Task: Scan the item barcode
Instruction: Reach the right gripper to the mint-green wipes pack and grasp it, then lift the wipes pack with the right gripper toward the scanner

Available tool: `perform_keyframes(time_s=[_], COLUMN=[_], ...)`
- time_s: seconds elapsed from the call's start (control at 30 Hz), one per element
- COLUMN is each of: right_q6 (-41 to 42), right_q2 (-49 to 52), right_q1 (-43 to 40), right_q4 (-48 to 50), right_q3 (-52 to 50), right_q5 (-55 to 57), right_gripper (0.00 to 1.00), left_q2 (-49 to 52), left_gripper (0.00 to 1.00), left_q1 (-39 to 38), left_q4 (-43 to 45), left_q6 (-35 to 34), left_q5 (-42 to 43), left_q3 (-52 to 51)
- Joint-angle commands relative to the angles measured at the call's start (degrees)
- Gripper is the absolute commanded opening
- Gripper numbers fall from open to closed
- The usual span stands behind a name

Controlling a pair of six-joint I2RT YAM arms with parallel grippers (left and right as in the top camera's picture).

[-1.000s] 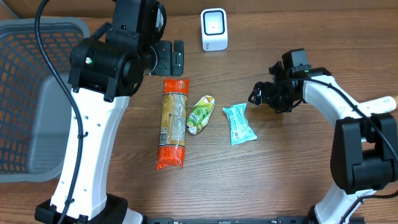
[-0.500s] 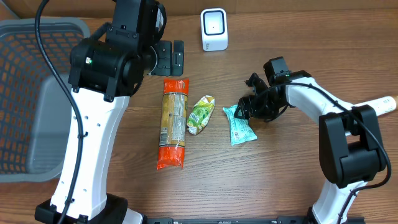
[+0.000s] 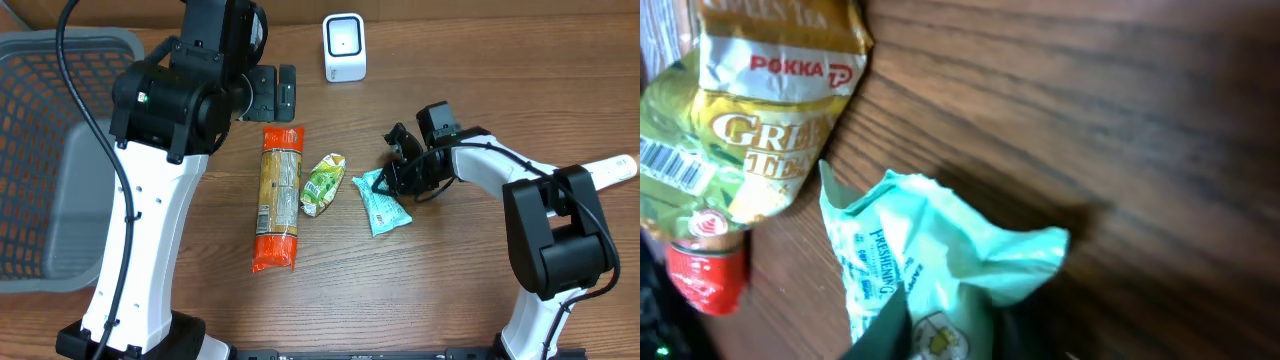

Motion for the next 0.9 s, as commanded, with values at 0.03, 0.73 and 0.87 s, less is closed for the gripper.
perform_keyframes(time_s=[0.03,0.73,0.87], right_q6=[-0.3,2.9,9.0], right_q2=[4.0,-17.2,-20.8], right_q1=[0.6,-2.6,-0.3], right_q4=[-0.5,-13.9,-18.5], right_q3=[-3.6,6.3,6.3], right_q5=[4.0,21.0,38.2], right_gripper=[0.04,0.04,0.04], left_q2=[0.2,0.2,0.2], left_gripper=[1.0,1.0,0.99], left_q1=[0.3,0.3,0.3], left_q4=[0.0,0.0,0.0], left_q6=[1.1,1.1,1.1], left_q5=[-0.5,-0.5,-0.5], left_q3=[0.1,0.1,0.1])
